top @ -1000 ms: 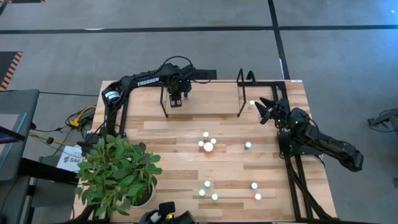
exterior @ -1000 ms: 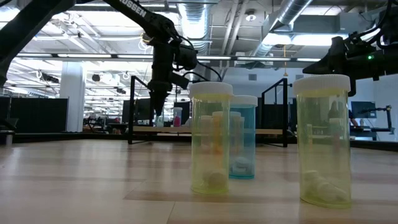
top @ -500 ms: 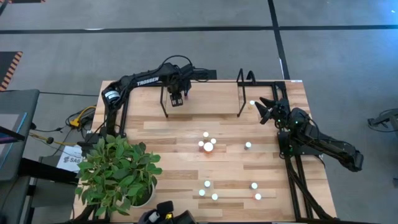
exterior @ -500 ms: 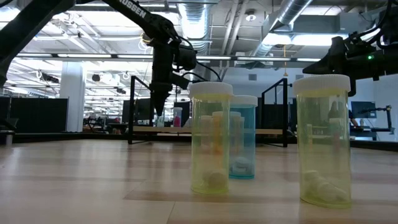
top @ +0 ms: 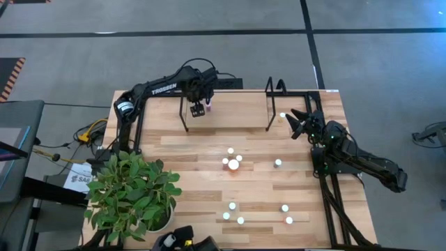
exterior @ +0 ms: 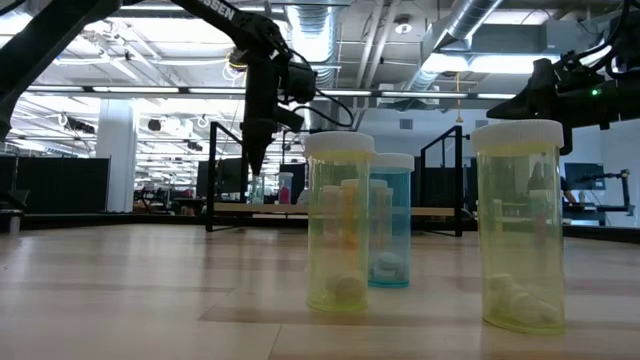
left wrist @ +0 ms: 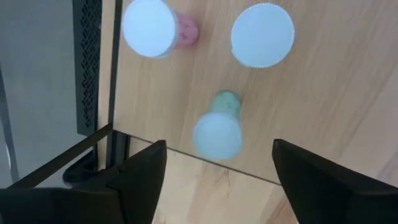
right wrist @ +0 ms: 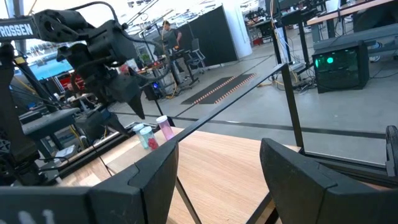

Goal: Pick and place medicine bottles onto shelf by color
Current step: Put the yellow pill bottle on the shelf

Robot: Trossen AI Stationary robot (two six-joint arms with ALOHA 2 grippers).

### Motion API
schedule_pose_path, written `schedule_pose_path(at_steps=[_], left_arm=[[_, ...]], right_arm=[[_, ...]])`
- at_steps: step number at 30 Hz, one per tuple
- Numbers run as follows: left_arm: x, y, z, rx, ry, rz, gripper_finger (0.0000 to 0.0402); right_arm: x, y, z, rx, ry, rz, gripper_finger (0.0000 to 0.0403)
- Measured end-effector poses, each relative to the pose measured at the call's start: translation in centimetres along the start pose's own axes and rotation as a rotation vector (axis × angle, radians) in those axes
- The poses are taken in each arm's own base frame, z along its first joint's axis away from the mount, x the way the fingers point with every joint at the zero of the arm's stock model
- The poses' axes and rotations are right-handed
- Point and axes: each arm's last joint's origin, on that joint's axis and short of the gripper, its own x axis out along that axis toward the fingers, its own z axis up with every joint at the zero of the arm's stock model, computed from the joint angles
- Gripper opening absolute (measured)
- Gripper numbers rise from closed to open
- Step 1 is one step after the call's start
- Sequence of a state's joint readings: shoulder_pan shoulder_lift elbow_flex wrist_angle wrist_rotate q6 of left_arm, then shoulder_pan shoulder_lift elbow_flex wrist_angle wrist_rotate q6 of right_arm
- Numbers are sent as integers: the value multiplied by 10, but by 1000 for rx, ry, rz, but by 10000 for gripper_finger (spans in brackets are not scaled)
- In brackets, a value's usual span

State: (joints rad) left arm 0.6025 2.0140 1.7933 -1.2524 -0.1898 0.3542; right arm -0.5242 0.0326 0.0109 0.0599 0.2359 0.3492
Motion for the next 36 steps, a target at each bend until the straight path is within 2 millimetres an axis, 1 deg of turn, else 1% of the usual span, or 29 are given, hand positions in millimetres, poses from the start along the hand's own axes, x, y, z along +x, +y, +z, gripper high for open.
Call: schedule_pose_path(at_steps=[6, 9, 13, 16, 19, 23, 29, 32, 36], left_arm=[[-22, 3, 1, 1, -14, -1, 285], [-36, 2, 4, -32, -50, 6, 284], [-55, -7, 9, -111, -94, 2, 284], [-68, -20, 13, -175, -116, -13, 284], [-79, -41, 16, -218, -129, -48, 284], [-86, -78, 22, -195, -129, -93, 284], [-93, -136, 30, -146, -192, -83, 284], [-99, -158, 33, -197, -252, -79, 284], [-106, -180, 37, -322, -340, -67, 284]], right_arm=[[0, 0, 0, 0, 0, 0, 249], [0, 0, 0, 0, 0, 0, 249], [0, 0, 0, 0, 0, 0, 249], [0, 0, 0, 0, 0, 0, 249], [0, 0, 0, 0, 0, 0, 249], [0, 0, 0, 0, 0, 0, 249], [0, 0, 0, 0, 0, 0, 249], [0, 0, 0, 0, 0, 0, 249], [0, 0, 0, 0, 0, 0, 249]])
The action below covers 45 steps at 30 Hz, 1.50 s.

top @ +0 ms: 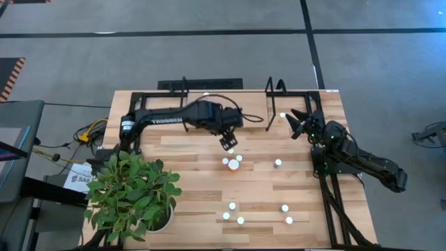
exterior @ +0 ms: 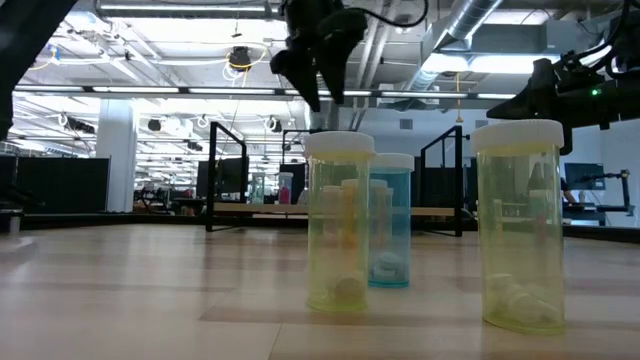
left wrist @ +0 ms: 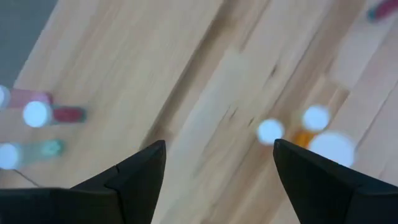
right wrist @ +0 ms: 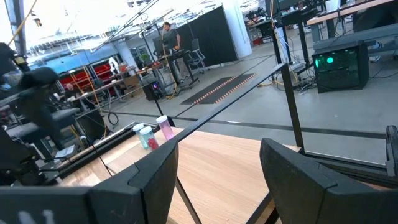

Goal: Pick and place medicine bottles onto shelf by color
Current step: Put the yellow pill bottle on the shelf

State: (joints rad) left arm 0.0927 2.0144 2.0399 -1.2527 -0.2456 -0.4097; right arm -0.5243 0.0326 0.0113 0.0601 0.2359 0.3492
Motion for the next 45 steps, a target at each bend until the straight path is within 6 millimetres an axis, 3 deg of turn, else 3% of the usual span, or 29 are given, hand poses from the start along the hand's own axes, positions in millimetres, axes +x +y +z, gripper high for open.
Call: schedule_pose_path(at_steps=[3, 8, 20, 45], left_arm=[[7, -15, -1, -72, -35, 28, 283], [40, -33, -6, -243, 37, 57, 283], [80, -46, -9, -490, 173, -6, 283], [120, -50, -11, -508, 220, 30, 283]], right_arm=[[0, 0, 0, 0, 0, 0, 249], [0, 0, 0, 0, -1, 0, 249], [0, 0, 0, 0, 1, 0, 249], [0, 0, 0, 0, 0, 0, 249]])
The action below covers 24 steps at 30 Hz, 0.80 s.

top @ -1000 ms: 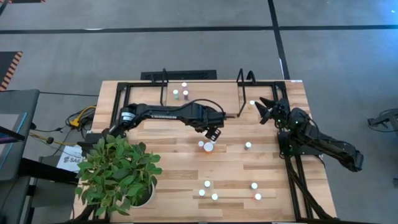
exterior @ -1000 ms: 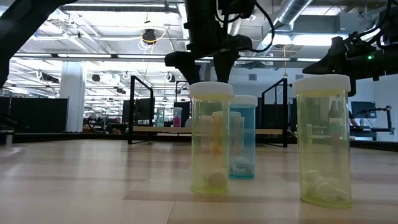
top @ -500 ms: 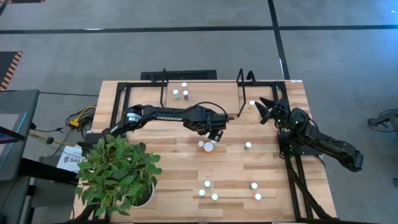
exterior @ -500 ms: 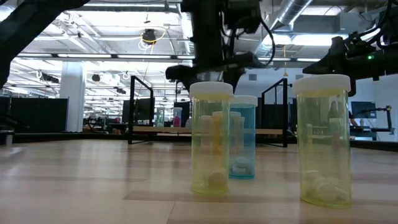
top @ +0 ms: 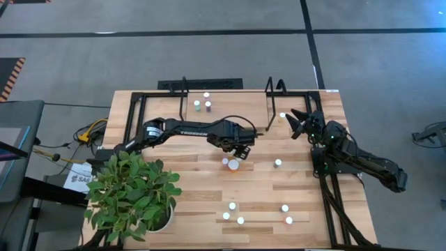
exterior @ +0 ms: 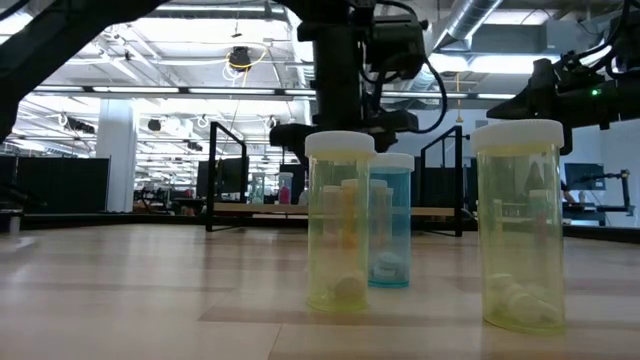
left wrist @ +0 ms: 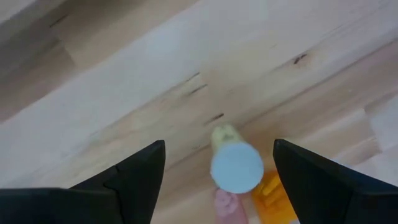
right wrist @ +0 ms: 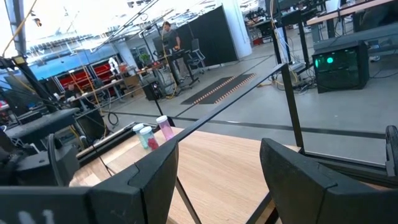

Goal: Pick and place medicine bottles onto shelf by color
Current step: Put the yellow pill bottle on the shelf

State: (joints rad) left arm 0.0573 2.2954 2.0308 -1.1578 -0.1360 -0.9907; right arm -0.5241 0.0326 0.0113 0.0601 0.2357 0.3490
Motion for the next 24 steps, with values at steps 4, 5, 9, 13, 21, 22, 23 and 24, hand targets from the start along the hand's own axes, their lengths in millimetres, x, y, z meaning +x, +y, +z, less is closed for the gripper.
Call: schedule_pose_path(at_steps=[4, 5, 9, 13, 21, 22, 23, 24], left_arm=[[7, -1, 0, 4, 11, 6, 283], [7, -1, 0, 7, 15, 1, 283], [11, -2, 0, 5, 29, 0, 283], [11, -1, 1, 1, 34, -3, 283], [11, 1, 2, 0, 34, 7, 231], [11, 1, 2, 1, 34, 7, 219], [11, 1, 2, 1, 35, 7, 207], [11, 1, 2, 2, 35, 7, 194]], right_arm=[[0, 0, 0, 0, 0, 0, 249], [0, 0, 0, 0, 0, 0, 249], [0, 0, 0, 0, 0, 0, 249], [0, 0, 0, 0, 0, 0, 249], [0, 0, 0, 0, 0, 0, 249], [0, 0, 0, 0, 0, 0, 249], [0, 0, 0, 0, 0, 0, 249], [0, 0, 0, 0, 0, 0, 249]])
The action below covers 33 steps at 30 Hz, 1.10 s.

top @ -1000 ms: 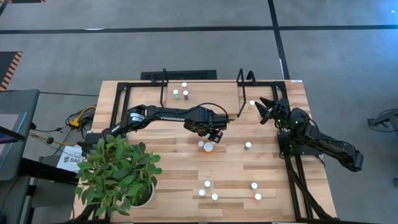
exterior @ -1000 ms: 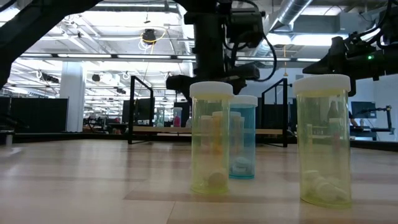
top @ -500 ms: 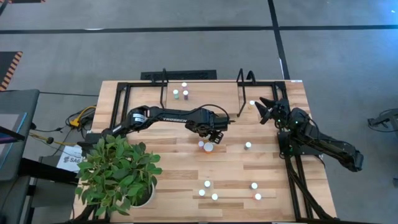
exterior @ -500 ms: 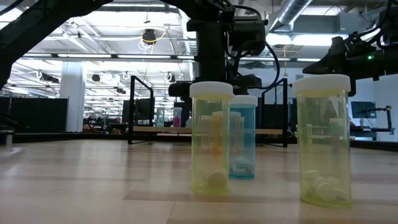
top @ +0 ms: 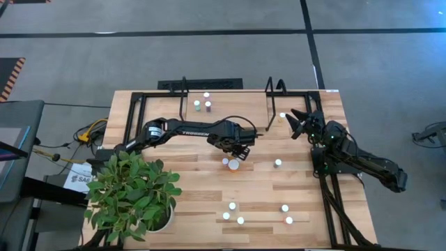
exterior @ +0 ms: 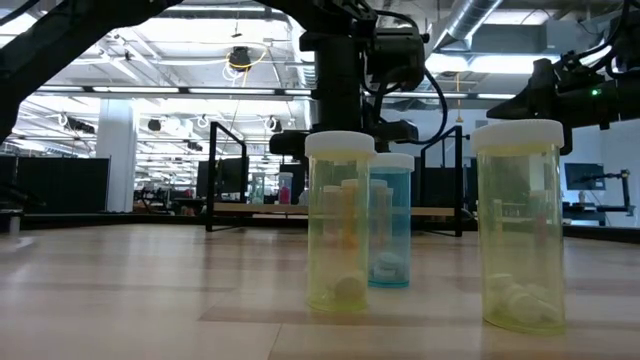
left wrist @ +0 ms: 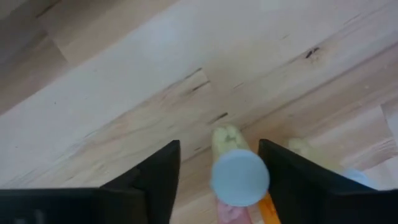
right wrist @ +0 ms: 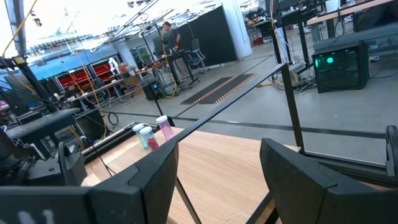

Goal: Pick and place medicine bottles onto shelf by color
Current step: Put the yellow pill bottle on the shelf

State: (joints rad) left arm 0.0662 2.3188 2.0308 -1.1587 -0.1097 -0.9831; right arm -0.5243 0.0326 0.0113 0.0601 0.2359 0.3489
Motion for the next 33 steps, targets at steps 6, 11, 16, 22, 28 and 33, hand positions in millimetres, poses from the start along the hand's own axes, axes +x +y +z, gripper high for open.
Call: schedule_pose_path(at_steps=[6, 11, 16, 22, 28, 33], left_arm=[[0, 0, 0, 2, 1, 0, 122], [0, 0, 0, 16, 2, 2, 82], [0, 2, -1, 21, 6, 23, 94], [1, 14, 8, 20, 55, 47, 117], [0, 32, 25, 5, 135, 35, 100], [-15, 47, 41, 28, 130, 25, 94]], right_arm=[[0, 0, 0, 0, 0, 0, 249], [0, 0, 0, 0, 0, 0, 249], [0, 0, 0, 0, 0, 0, 249], [0, 0, 0, 0, 0, 0, 249], [0, 0, 0, 0, 0, 0, 249], [0, 0, 0, 0, 1, 0, 249]])
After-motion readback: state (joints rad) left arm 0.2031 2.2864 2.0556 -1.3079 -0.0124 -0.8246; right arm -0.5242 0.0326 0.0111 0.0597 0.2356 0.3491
